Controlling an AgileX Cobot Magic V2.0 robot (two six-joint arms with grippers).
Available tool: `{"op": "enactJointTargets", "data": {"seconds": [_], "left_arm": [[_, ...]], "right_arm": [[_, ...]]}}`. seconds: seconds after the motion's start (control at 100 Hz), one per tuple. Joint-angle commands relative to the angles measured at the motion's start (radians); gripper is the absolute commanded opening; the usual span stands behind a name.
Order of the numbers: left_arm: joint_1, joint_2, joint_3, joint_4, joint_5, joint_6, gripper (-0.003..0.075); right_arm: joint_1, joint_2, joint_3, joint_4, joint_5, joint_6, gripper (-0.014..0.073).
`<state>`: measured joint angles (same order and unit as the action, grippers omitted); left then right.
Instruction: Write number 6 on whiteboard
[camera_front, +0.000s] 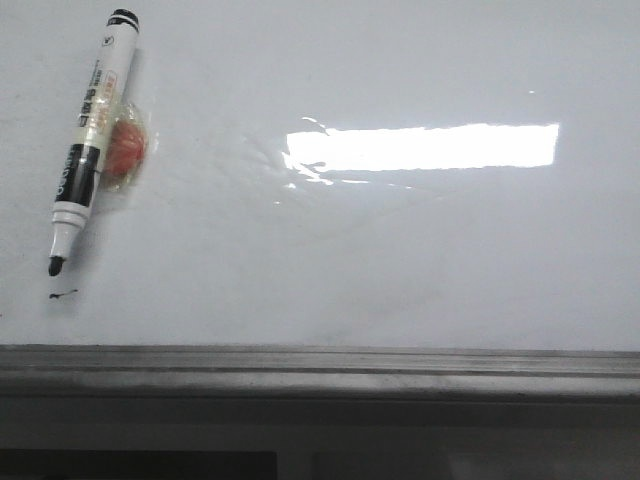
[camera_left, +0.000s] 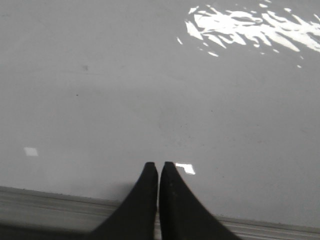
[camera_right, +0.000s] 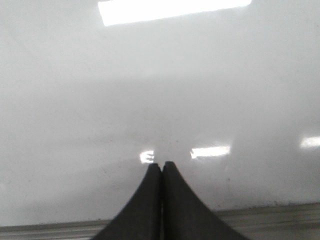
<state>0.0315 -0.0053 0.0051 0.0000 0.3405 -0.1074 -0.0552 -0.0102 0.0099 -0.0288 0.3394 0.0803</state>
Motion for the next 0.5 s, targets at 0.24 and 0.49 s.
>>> {"op": "enactJointTargets", "data": {"seconds": [0.24,0.49], "left_arm": [[-0.010,-0.031,0.044,0.000,-0.047,-0.007,-0.0019],[-0.010,-0.031,0.044,0.012,-0.047,-0.005,-0.0019]], "right_arm": [[-0.003,-0.019,0.031,-0.011,-0.030,-0.002,-0.0064],[-0.003,-0.019,0.031,-0.011,-0.030,-0.002,-0.0064]]}}
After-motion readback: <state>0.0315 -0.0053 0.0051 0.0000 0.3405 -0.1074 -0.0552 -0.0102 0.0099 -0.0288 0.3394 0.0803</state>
